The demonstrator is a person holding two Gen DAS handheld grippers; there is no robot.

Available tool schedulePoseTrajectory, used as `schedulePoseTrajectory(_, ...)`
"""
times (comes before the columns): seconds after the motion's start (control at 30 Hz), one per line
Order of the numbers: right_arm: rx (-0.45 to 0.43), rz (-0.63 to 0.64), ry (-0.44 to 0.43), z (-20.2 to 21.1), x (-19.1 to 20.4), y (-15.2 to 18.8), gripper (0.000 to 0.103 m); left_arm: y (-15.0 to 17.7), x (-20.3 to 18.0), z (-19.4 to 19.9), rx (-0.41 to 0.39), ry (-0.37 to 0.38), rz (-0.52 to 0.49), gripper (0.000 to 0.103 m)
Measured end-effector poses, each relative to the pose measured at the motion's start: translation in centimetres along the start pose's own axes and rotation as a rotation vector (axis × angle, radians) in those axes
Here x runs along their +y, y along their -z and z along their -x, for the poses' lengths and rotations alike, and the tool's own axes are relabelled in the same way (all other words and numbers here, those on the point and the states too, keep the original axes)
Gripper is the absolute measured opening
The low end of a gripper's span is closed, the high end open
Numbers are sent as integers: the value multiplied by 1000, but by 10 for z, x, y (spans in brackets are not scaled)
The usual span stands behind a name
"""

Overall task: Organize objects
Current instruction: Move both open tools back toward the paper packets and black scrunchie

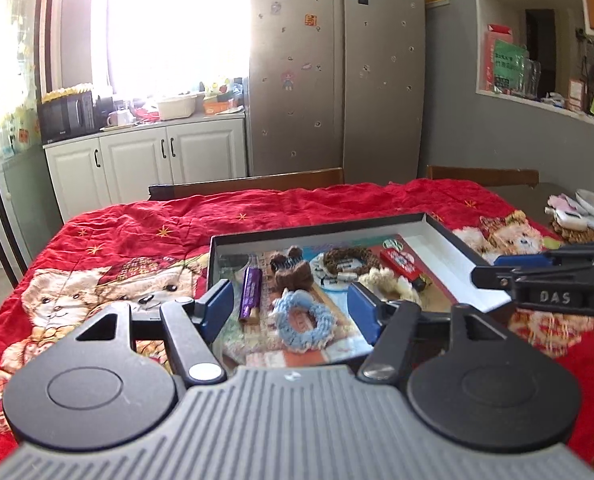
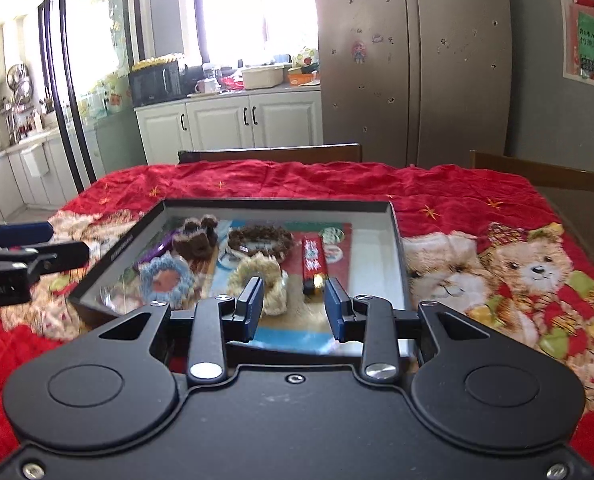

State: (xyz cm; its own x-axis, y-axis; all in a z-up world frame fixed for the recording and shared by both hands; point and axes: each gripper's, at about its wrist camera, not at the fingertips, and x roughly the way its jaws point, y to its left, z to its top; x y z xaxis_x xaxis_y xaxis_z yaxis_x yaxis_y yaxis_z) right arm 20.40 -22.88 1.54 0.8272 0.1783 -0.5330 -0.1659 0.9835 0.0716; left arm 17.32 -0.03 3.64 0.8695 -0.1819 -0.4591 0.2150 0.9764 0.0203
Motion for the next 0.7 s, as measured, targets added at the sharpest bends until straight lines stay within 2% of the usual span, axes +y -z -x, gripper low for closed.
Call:
schedulePoseTrajectory(0.37, 3, 29, -4, 33, 13, 33, 32, 45, 3, 26, 32, 21, 6, 78)
schedulePoseTrajectory(0.7, 15, -27, -21, 24, 11, 59, 32, 74, 4, 20, 58, 60, 30, 78)
